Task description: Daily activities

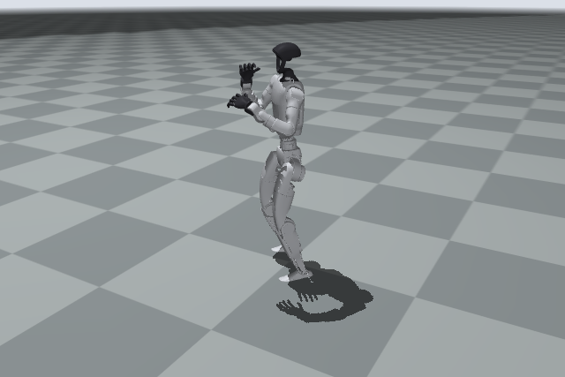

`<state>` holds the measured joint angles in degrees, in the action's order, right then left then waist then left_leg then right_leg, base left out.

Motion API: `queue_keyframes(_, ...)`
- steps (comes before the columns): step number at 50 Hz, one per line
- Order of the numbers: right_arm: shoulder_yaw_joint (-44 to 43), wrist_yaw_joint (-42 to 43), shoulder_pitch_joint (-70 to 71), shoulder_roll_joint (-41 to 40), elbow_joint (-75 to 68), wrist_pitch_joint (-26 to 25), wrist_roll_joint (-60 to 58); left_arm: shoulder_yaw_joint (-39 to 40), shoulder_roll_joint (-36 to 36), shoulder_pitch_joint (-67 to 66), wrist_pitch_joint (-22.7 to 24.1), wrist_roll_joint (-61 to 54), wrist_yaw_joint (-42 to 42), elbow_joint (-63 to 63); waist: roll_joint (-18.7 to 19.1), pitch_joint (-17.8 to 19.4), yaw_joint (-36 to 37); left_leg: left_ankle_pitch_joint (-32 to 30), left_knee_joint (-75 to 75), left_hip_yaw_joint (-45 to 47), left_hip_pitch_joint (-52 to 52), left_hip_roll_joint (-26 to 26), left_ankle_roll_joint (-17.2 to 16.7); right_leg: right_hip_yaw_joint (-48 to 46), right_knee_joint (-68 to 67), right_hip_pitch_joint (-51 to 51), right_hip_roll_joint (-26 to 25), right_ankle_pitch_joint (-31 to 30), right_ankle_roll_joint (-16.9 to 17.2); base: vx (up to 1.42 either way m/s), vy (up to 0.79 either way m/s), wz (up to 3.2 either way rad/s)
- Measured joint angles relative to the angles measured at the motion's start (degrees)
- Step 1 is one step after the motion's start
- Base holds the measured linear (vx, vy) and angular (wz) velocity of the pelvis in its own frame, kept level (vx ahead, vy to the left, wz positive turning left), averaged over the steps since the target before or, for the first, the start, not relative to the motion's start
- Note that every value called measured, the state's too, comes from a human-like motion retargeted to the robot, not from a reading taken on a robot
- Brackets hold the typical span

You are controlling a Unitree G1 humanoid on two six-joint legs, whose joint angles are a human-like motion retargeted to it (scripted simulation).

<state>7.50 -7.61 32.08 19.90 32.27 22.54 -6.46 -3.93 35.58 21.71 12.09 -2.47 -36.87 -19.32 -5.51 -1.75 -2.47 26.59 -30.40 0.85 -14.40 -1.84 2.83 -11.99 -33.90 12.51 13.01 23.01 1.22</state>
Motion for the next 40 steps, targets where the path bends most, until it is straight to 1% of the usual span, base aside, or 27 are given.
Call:
queue_keyframes(5,-2.22,-2.61,-0.99,-0.42,1.03,-1.83,-1.77,2.44,0.85,-1.55,-0.09,2.86,-0.97,-1.39,0.65,-0.46,-0.19,0.92,-0.80,0.29,1.62,-0.18,0.31,0.42,-0.59,-1.63,-0.14,0.20,-0.40,0.00,0.00,0.00)
queue_keyframes(10,-3.83,-3.18,0.11,2.15,1.59,-3.15,-0.98,3.42,3.57,1.88,0.64,2.14,1.16,-4.41,1.35,-1.35,-0.98,1.09,-0.77,0.40,2.65,-0.46,-0.29,0.96,-1.17,-2.38,-0.49,0.15,-0.78,0.00,0.00,0.00)
queue_keyframes(15,-4.14,-3.61,-0.09,4.41,1.39,-4.26,-0.15,3.10,5.06,4.90,0.91,2.24,3.97,-4.80,1.77,-0.93,-2.00,0.72,-0.17,0.48,3.09,-0.83,-0.87,1.54,-1.76,-2.23,-0.96,-0.16,-1.08,0.00,0.00,0.00)
queue_keyframes(20,-1.50,-9.41,-3.80,4.19,-0.15,-5.61,-0.49,0.88,2.84,4.81,-0.22,6.63,3.98,-0.99,2.14,0.97,-4.08,0.05,0.78,0.64,2.69,-1.40,-1.20,2.52,-2.39,-0.93,-1.77,-0.97,-1.70,0.00,0.00,0.00)
queue_keyframes(21,-0.88,-11.45,-4.36,4.03,-0.14,-6.00,-0.96,0.55,2.16,4.36,-0.43,8.48,3.95,0.46,2.72,0.71,-4.66,-1.08,3.28,0.88,3.04,-1.91,-1.38,2.64,-0.88,-0.63,-2.52,-1.89,-1.94,0.00,0.00,0.00)
queue_keyframes(22,-0.38,-13.13,-5.00,3.94,-0.14,-6.32,-1.55,0.22,1.55,3.67,-0.70,10.07,3.79,1.63,3.08,0.73,-5.16,-1.76,4.65,1.05,3.13,-2.22,-1.52,2.77,-0.19,-0.29,-2.95,-2.47,-2.13,0.00,0.00,0.00)
queue_keyframes(27,-0.87,-17.16,-7.46,4.15,0.81,-6.90,-7.79,0.27,-0.98,-3.20,-2.58,15.68,1.81,4.50,3.05,2.62,-6.63,-0.93,2.19,1.49,1.08,-2.21,-1.80,3.42,-3.21,2.09,-2.53,-1.79,-2.52,0.00,0.00,0.00)
queue_keyframes(30,-2.94,-16.69,-7.81,4.12,2.71,-6.71,-13.53,2.29,-2.64,-8.85,-3.10,17.71,1.06,4.97,3.65,2.75,-6.82,-1.17,2.98,1.88,0.24,-2.66,-1.90,3.57,-2.88,3.30,-3.01,-1.93,-2.81,0.00,0.00,0.00)
queue_keyframes(34,-4.57,-13.65,-8.51,3.68,4.72,-6.37,-18.47,3.99,-4.15,-14.01,-3.40,18.11,0.17,4.46,4.23,2.88,-6.26,-1.10,1.72,1.56,-1.31,-2.68,-1.94,3.42,-3.62,4.39,-2.92,-1.75,-3.08,0.00,0.00,0.00)
queue_keyframes(37,-4.57,-10.94,-9.10,3.16,5.17,-6.43,-19.96,4.51,-4.28,-14.73,-3.37,17.61,0.69,3.19,4.98,2.88,-5.71,-1.16,0.86,0.94,-2.50,-2.66,-2.17,2.99,-3.81,4.90,-2.90,-1.64,-3.20,0.00,-0.01,0.07)
queue_keyframes(40,-3.00,-9.36,-11.24,2.72,2.27,-7.36,-18.86,4.52,-3.89,-12.42,-3.30,16.67,2.16,1.90,5.87,3.11,-4.98,-1.22,-0.13,-0.18,-3.73,-2.49,-2.45,2.24,-3.93,5.12,-2.82,-1.45,-3.32,0.00,-0.03,0.28)
